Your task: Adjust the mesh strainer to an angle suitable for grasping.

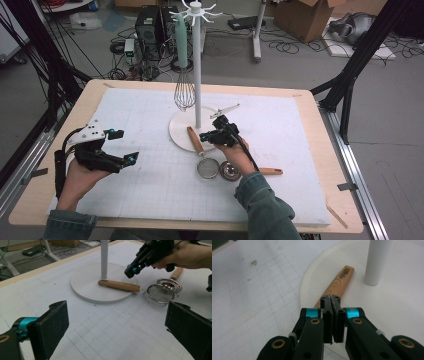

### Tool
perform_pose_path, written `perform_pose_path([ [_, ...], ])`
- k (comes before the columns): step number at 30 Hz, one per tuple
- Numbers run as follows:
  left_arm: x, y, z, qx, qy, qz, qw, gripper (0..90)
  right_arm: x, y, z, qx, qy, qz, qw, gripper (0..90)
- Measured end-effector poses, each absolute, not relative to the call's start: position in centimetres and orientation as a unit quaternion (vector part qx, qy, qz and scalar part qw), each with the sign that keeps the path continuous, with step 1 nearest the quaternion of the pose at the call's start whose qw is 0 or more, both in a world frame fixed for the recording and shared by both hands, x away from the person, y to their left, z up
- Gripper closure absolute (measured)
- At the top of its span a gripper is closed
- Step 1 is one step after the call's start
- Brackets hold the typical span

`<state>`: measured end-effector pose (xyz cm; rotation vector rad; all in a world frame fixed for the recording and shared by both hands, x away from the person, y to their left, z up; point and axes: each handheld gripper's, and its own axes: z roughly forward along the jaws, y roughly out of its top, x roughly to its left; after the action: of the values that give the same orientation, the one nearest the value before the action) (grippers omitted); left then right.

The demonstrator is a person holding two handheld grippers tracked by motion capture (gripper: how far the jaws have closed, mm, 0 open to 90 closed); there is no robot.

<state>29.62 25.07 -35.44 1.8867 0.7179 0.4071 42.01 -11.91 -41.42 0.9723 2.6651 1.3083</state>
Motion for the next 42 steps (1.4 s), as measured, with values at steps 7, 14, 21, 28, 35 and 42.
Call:
perform_pose_path([
  [7,29.5,25.2,-35.3,0.785,0.297,0.170,0.516,5.8,42.4,-11.1,-42.2,0.313,0.856,0.411,0.008,89.2],
  [14,29.6,25.2,-35.3,0.785,0.297,0.170,0.516,5.8,42.5,-10.8,-42.4,0.314,0.857,0.409,0.008,89.2],
  [21,29.6,25.1,-35.3,0.787,0.295,0.169,0.515,5.8,42.4,-9.9,-42.6,0.304,0.863,0.404,0.005,89.2],
  [28,29.5,25.2,-35.3,0.785,0.297,0.171,0.517,5.8,42.0,-8.9,-42.6,0.284,0.873,0.397,0.000,89.2],
  [35,29.5,25.2,-35.3,0.784,0.297,0.169,0.518,5.8,41.6,-8.2,-42.6,0.271,0.882,0.386,0.000,89.2],
  [42,29.6,25.2,-35.3,0.785,0.297,0.170,0.516,5.8,41.1,-7.4,-42.7,0.253,0.891,0.376,-0.007,89.2],
])
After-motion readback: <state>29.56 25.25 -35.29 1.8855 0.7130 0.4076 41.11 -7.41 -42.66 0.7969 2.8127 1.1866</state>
